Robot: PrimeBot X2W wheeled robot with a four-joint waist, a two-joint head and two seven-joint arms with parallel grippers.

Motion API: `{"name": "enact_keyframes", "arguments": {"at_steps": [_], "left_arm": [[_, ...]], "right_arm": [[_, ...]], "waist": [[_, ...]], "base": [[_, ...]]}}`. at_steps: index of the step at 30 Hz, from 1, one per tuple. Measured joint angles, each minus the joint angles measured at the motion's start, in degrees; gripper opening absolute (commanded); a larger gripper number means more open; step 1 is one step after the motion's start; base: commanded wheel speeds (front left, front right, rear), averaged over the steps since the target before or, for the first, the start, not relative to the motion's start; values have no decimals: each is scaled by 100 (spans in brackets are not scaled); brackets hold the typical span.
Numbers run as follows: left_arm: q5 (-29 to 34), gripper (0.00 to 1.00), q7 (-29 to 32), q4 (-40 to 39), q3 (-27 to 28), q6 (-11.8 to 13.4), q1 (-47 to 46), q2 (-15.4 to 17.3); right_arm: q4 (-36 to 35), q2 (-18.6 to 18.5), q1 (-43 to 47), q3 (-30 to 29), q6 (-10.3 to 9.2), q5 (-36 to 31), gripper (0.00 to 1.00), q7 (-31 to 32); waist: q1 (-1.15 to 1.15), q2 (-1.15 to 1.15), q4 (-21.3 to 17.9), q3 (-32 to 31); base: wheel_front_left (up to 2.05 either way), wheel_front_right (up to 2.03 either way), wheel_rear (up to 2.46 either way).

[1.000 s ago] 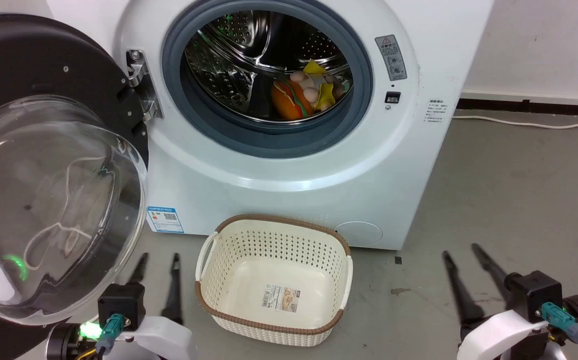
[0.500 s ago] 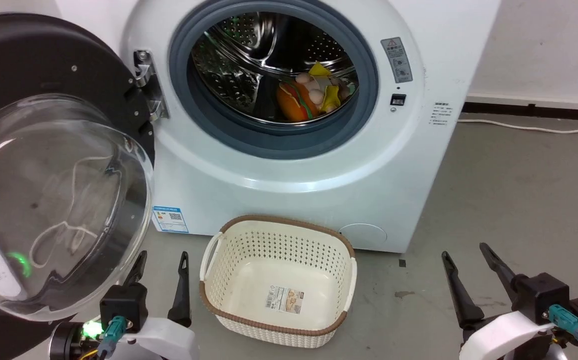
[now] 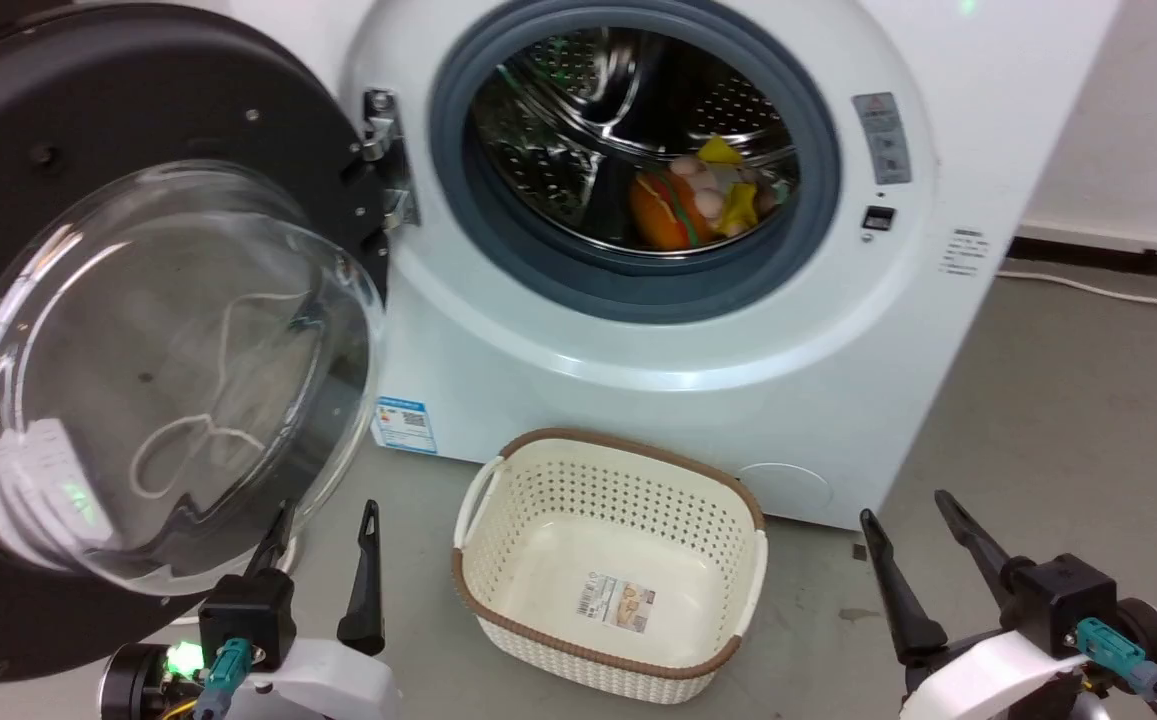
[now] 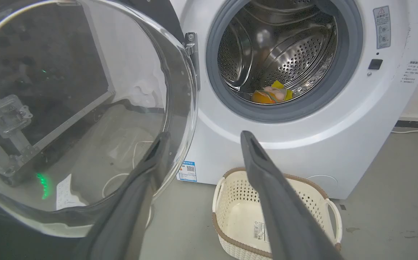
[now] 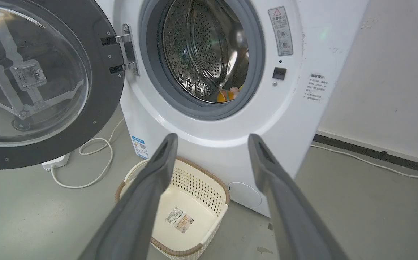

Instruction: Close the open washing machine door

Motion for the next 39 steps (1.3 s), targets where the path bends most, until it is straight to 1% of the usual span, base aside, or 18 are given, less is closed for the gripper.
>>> {"name": "enact_keyframes", "arguments": {"at_steps": [13,30,39], "left_arm": [[-80,100,-157,-67,58,59,20,0],[-152,100,-353,-127,101,153,77,0],[-164,100,-459,-133,101,158,137,0]], "right_arm": [[256,0,-169,302,0,83,100,-157],[555,0,-361,624,0,204,100,-353],[689,0,-392,745,0,294,100,-464]], "waist": [[0,0,388,63],[0,0,775,47],[0,0,975,28]], "base": [[0,0,0],[0,0,0],[0,0,0]]}}
